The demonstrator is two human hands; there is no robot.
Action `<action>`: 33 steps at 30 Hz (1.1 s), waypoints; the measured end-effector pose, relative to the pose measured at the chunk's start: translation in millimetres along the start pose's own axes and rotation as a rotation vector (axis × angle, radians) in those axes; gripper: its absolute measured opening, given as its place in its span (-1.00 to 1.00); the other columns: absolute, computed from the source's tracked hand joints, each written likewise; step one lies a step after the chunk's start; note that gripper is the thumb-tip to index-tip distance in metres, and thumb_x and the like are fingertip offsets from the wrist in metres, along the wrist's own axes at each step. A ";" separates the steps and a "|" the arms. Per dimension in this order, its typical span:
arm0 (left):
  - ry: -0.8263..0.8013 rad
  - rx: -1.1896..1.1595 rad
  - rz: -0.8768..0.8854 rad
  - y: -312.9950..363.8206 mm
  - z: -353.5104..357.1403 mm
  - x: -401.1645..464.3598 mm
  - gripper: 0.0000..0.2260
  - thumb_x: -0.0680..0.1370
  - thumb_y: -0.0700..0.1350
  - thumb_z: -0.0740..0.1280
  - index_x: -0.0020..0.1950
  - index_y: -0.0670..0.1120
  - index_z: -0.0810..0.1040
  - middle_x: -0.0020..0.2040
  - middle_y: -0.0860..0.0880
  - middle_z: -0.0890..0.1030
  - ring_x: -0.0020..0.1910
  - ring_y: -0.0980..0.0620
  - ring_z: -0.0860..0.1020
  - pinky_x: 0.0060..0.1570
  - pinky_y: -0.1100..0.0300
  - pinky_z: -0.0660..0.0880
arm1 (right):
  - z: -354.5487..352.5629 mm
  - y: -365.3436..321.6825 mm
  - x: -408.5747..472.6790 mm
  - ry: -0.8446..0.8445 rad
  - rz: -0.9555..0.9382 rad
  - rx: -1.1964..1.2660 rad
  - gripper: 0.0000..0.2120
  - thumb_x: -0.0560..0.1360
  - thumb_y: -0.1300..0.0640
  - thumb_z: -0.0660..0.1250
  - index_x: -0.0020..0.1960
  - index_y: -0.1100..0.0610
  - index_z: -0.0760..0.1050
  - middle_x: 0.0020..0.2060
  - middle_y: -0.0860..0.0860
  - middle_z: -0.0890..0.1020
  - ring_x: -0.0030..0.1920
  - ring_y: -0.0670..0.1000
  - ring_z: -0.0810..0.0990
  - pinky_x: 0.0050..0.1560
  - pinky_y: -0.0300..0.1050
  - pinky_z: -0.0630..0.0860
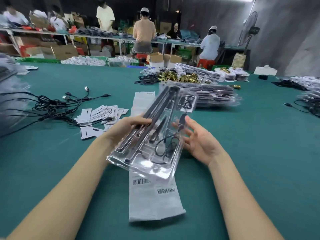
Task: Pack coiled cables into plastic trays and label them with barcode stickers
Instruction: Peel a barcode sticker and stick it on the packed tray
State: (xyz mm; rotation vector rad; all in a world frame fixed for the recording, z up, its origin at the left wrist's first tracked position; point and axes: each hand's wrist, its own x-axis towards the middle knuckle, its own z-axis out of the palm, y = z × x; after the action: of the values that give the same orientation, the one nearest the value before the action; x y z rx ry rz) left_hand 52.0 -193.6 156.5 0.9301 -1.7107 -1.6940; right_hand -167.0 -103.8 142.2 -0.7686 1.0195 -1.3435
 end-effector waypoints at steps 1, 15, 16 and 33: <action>-0.031 -0.014 -0.016 -1.9 -4.5 0.8 -0.59 0.44 0.09 0.42 0.26 0.01 0.58 -0.01 0.07 0.73 0.00 0.13 0.67 0.00 0.29 0.53 | 1.5 0.7 1.3 0.018 -0.015 0.033 -0.61 0.58 -0.01 0.32 0.33 0.17 0.49 0.12 0.05 0.70 -0.25 -0.04 0.68 -0.35 -0.24 0.60; 0.437 -0.306 -0.088 -17.2 -23.0 15.6 -0.52 0.53 -0.23 0.43 0.39 -0.11 0.34 0.13 -0.21 0.62 -0.03 -0.07 0.64 0.01 0.02 0.60 | 5.8 12.8 11.8 0.344 -0.008 0.236 -0.68 0.59 0.28 0.36 0.30 0.31 0.40 0.19 0.26 0.58 -0.11 0.17 0.73 -0.25 -0.09 0.66; 0.493 -0.237 -0.067 -18.7 -18.9 17.6 -0.50 0.52 -0.28 0.44 0.37 -0.07 0.30 0.06 -0.20 0.63 -0.09 -0.08 0.66 0.05 -0.08 0.59 | 5.9 12.3 11.0 0.341 0.018 0.197 -0.67 0.60 0.26 0.35 0.30 0.34 0.40 0.18 0.27 0.59 -0.11 0.18 0.74 -0.28 -0.11 0.66; 0.713 0.596 0.059 -37.2 -9.9 23.5 -0.74 0.63 0.09 0.23 0.19 -0.07 0.40 0.08 0.02 0.54 -0.01 -0.09 0.55 -0.01 0.04 0.45 | -19.4 -2.5 -3.3 0.346 0.298 -0.410 -0.70 0.69 0.16 0.18 -0.11 0.30 0.54 -0.39 0.14 0.70 -0.55 -0.11 0.59 -0.61 -0.36 0.43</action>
State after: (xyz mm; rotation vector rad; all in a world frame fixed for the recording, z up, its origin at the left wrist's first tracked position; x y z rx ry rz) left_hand 49.0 -216.9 118.0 1.4974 -1.6946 -0.6459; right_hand -185.5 -98.7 137.4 -0.6581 1.6503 -1.0382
